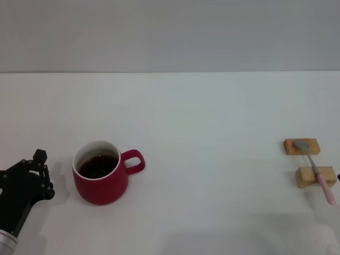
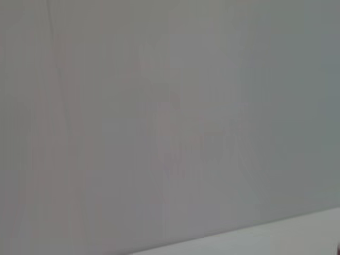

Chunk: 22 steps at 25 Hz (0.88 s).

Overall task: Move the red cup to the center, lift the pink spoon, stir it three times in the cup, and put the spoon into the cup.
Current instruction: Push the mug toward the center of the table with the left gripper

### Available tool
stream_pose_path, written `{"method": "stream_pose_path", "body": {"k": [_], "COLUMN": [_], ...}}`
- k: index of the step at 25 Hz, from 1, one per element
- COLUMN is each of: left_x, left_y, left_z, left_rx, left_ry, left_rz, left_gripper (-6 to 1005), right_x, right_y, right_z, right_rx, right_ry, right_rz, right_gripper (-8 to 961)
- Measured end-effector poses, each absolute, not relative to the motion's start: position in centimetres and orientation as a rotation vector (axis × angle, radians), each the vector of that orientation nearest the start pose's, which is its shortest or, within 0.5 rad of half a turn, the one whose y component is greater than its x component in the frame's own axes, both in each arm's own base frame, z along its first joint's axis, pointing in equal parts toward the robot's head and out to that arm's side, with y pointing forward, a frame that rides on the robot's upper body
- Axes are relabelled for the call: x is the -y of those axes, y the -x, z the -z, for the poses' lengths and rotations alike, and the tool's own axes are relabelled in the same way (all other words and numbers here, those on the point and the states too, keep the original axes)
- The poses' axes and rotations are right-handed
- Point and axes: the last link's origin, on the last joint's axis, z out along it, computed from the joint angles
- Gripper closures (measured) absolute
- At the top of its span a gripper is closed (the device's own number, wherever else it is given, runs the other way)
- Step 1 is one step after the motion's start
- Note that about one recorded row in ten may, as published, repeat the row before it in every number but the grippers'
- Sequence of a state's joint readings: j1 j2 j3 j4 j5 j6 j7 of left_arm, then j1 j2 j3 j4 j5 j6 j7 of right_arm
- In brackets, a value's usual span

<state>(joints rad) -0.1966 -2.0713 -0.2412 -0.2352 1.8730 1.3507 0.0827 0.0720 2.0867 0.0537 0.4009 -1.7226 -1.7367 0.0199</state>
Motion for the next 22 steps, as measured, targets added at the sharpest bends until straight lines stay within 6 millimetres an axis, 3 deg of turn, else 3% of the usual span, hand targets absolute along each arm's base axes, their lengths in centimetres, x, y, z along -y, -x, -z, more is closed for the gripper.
{"method": "stream_pose_path", "body": {"k": [22], "left_x": [-23.9], "left_y": [34.4], "left_z": [5.9], "left_rx": [0.419], "left_ry": [1.816], "left_rz": [0.545], "left_gripper": [1001], "right_x": [-17.2], "right_y": [-31.1], "right_z": [3.9], "right_rx": [-0.509], "right_ry": [1.469], "right_rz": [-0.965], "right_gripper": [202]}}
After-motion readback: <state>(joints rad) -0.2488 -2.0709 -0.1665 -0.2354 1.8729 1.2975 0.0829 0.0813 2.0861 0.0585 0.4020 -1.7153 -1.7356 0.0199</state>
